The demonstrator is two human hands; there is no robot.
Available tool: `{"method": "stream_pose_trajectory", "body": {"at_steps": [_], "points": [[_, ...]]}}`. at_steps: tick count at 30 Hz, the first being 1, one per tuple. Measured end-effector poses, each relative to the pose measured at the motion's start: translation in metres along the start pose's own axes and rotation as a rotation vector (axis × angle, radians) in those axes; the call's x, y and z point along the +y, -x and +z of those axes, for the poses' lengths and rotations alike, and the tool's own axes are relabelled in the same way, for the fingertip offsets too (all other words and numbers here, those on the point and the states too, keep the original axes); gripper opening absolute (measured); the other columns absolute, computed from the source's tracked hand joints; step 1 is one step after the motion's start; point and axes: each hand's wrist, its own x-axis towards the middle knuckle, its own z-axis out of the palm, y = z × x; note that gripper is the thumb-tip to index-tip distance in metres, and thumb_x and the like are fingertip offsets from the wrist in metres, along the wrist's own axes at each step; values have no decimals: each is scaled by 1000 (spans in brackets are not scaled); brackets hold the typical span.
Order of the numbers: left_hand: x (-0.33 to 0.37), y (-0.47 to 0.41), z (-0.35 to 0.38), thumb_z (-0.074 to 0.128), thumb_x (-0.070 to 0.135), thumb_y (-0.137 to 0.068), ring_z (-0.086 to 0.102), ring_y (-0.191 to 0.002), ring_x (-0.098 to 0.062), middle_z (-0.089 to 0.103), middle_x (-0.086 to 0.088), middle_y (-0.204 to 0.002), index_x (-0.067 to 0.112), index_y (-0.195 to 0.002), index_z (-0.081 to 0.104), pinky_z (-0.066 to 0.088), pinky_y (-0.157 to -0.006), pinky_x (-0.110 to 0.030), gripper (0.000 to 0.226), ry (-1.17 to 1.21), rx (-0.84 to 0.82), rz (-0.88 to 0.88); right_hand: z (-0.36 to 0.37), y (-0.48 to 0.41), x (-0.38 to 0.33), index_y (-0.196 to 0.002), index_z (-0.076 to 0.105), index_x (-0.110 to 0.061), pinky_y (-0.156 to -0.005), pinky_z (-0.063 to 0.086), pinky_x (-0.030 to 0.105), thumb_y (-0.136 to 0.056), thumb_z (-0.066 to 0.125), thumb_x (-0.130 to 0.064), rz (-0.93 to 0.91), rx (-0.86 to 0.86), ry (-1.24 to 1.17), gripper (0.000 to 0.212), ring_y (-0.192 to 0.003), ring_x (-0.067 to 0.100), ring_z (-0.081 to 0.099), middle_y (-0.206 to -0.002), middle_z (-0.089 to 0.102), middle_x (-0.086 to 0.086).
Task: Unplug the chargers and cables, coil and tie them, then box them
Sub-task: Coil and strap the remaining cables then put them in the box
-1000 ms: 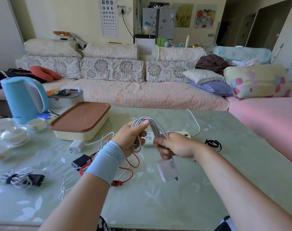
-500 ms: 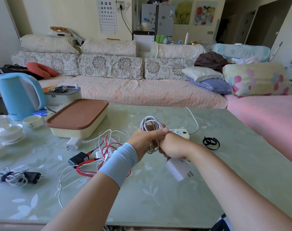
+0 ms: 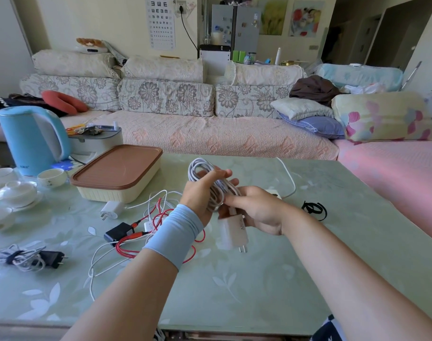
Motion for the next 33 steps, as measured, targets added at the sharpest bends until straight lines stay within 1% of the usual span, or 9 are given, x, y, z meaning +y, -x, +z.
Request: {"method": "stream_pose_trajectory", "body": {"at_steps": [4, 7, 9, 11, 15, 19, 23, 29, 33], "points": [[8, -7, -7, 55, 7, -93, 57, -53, -18, 56, -3, -68, 9, -78, 54, 58, -68, -39, 15, 170, 35, 58, -11, 1, -6, -113, 40, -15, -64, 52, 35, -89, 69, -12, 33, 51, -275, 38, -68, 23, 61, -94, 63, 13], [11, -8, -14, 59, 11, -92, 40, -41, -13, 48, -1, -62, 15, -75, 49, 47, -48, -25, 20, 114, 82, 11, -22, 4, -5, -106, 40, -14, -69, 56, 45, -94, 58, -6, 5, 36, -386, 24, -75, 33, 63, -100, 61, 20], [9, -7, -15, 64, 16, -91, 37, -39, -12, 46, 1, -62, 18, -74, 47, 39, -42, -20, 24, 16, 22, -62, -22, 3, -4, -106, 45, -13, -72, 54, 47, -97, 54, -8, -38, 134, -295, 14, -75, 32, 62, -101, 61, 19], [5, -8, -14, 65, 13, -89, 37, -39, -11, 46, 0, -61, 18, -74, 47, 37, -41, -19, 24, -88, -46, -98, -19, 1, -5, -108, 52, -13, -62, 49, 37, -99, 54, -18, -116, 252, -125, 11, -65, 24, 57, -95, 62, 13], [-2, -8, -11, 70, 5, -81, 40, -39, -14, 46, -4, -56, 15, -76, 55, 39, -42, -22, 18, -316, -211, -110, -18, -2, -10, -112, 62, -22, -45, 35, 21, -100, 50, -41, -270, 380, 135, 26, -44, 9, 44, -73, 56, 1], [-11, -1, -7, 69, 6, -71, 43, -40, -14, 48, -6, -53, 8, -75, 57, 46, -47, -26, 12, -547, -459, -191, -14, 0, -9, -89, 67, -32, -65, 43, 24, -93, 50, -60, -306, 383, 433, 33, -66, 1, 58, -71, 64, -14], [-19, 2, 1, 65, 2, -74, 46, -44, -13, 54, -1, -57, 7, -79, 56, 46, -50, -26, 11, -583, -569, -257, -19, -1, -8, -71, 59, -20, -58, 41, 26, -87, 61, -58, -253, 427, 644, 42, -56, 5, 53, -57, 57, -10], [-26, -3, 5, 80, 4, -71, 61, -70, -10, 67, 8, -75, 20, -96, 59, 49, -69, -24, 37, -895, -455, -31, -29, -5, -1, -74, 59, -17, -62, 41, 29, -89, 65, -47, -245, 468, 633, 34, -66, 13, 54, -67, 60, -6], [-31, -2, 9, 78, 7, -72, 71, -71, -25, 71, -5, -82, 11, -99, 61, 59, -72, -38, 32, -915, -393, -97, -32, -10, 2, -83, 64, -8, -73, 49, 35, -89, 63, -48, -227, 544, 595, 40, -79, 24, 63, -79, 69, 7]]}}
